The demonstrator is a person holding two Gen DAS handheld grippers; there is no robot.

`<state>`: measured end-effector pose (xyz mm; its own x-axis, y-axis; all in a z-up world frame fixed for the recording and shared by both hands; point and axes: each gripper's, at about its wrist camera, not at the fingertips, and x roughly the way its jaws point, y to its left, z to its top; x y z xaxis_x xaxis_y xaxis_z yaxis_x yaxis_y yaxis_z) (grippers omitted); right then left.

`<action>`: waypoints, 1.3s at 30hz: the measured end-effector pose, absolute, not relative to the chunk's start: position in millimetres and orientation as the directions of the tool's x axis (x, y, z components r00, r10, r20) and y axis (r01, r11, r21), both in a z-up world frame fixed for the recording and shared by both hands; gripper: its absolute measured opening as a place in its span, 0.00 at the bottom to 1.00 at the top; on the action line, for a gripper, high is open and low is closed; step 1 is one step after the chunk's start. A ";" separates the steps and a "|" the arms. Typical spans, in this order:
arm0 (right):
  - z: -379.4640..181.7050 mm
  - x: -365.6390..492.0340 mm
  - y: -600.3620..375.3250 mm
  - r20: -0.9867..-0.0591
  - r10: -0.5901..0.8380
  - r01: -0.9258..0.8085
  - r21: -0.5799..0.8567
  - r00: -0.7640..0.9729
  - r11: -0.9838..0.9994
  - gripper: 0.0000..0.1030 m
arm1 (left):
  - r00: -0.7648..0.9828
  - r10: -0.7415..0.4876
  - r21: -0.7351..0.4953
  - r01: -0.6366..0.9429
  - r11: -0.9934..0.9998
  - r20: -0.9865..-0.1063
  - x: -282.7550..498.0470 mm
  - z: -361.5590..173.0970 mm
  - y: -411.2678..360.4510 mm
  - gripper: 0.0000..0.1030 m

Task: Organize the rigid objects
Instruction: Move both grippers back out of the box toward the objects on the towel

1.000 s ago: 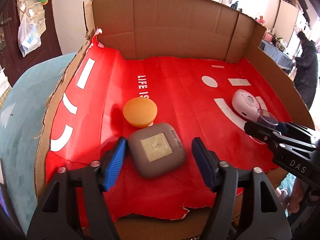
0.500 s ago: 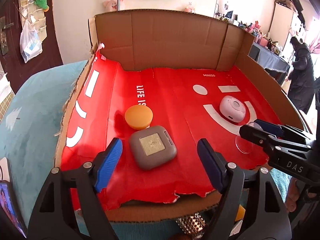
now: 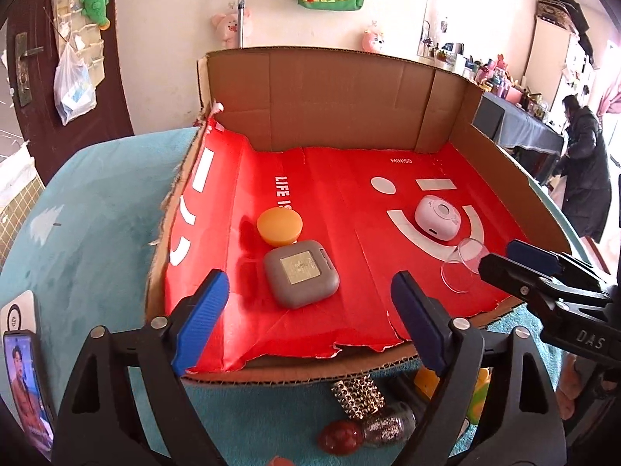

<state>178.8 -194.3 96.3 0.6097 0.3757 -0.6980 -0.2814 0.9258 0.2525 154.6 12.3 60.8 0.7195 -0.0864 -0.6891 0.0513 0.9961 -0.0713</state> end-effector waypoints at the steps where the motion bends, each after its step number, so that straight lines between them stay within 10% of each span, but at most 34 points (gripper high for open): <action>1: 97.8 176.5 -194.5 -0.693 0.382 -0.285 0.257 0.612 0.923 0.70 | 0.723 -0.086 -0.069 0.053 0.996 -0.686 152.1 62.0 11.9 0.91; 14: 114.1 150.2 -199.0 -0.636 0.418 -0.308 0.283 0.649 0.908 1.00 | 0.757 -0.093 -0.067 0.064 0.996 -0.647 124.4 71.3 10.0 1.00; 39: 135.3 79.7 -193.3 -0.551 0.398 -0.358 0.185 0.733 0.915 1.00 | 0.788 -0.059 -0.028 0.053 0.998 -0.613 66.6 70.9 1.7 1.00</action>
<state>79.7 -193.3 135.3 0.7334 0.3982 -0.5509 -0.3576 0.9153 0.1855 66.6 1.7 70.9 0.7878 -0.0594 -0.6130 0.0531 0.9982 -0.0284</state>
